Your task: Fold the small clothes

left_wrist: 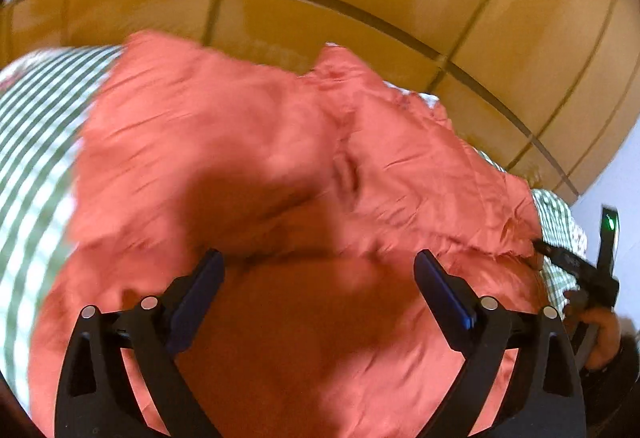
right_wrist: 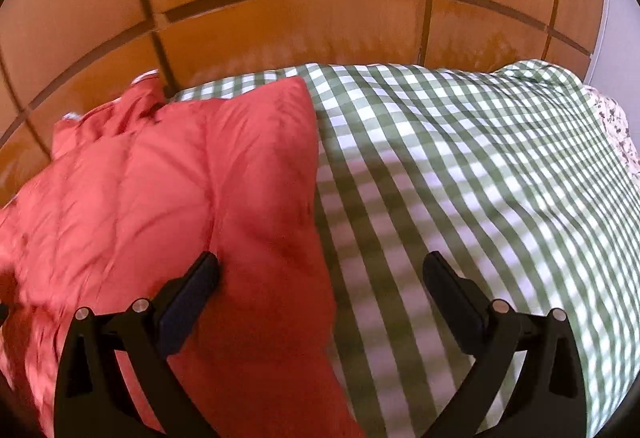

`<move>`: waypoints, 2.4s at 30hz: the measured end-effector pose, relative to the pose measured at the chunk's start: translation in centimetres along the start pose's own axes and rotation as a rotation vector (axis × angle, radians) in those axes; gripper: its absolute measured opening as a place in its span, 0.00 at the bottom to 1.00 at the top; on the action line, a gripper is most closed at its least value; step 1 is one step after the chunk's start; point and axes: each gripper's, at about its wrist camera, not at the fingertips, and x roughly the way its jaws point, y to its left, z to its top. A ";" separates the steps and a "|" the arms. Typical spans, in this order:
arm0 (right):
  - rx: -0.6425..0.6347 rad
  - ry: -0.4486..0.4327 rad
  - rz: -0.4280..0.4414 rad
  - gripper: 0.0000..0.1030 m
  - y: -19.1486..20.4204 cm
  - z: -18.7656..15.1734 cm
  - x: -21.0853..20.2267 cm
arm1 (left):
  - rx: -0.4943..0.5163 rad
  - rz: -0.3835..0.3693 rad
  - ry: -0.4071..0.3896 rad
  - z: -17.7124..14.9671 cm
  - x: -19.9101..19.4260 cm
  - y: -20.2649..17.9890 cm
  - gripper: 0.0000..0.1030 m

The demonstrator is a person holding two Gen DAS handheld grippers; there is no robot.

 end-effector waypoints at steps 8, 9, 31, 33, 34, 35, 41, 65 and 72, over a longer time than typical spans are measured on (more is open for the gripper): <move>0.094 0.090 0.297 0.84 -5.7 -6.1 -4.5 | -0.004 0.017 -0.014 -4.0 -6.5 5.1 0.92; 0.114 0.110 0.321 0.80 -6.3 -6.7 -4.7 | 0.010 0.013 -0.014 -4.6 -7.3 5.5 0.92; 0.308 0.228 0.834 0.72 -10.9 -18.2 -9.6 | -0.143 -0.253 0.129 -13.8 -14.8 11.7 0.92; 0.324 0.235 0.858 0.69 -11.0 -18.6 -9.5 | -0.157 -0.286 0.138 -14.4 -15.0 11.8 0.91; 0.329 0.237 0.862 0.69 -10.9 -18.7 -9.4 | -0.158 -0.290 0.143 -14.5 -15.0 11.7 0.90; 0.327 0.237 0.864 0.69 -10.8 -18.7 -9.4 | -0.152 -0.295 0.154 -14.5 -14.9 11.3 0.82; 0.228 0.240 0.804 0.48 -7.9 -18.1 -9.0 | -0.082 -0.264 0.208 -14.7 -13.7 9.3 0.43; 0.386 -0.007 1.291 0.12 -11.1 -14.4 -16.9 | -0.186 -0.587 -0.135 -11.2 -26.0 6.2 0.14; 0.443 -0.111 1.410 0.12 -13.3 -15.3 -21.5 | -0.355 -0.777 -0.252 -12.3 -29.5 6.7 0.14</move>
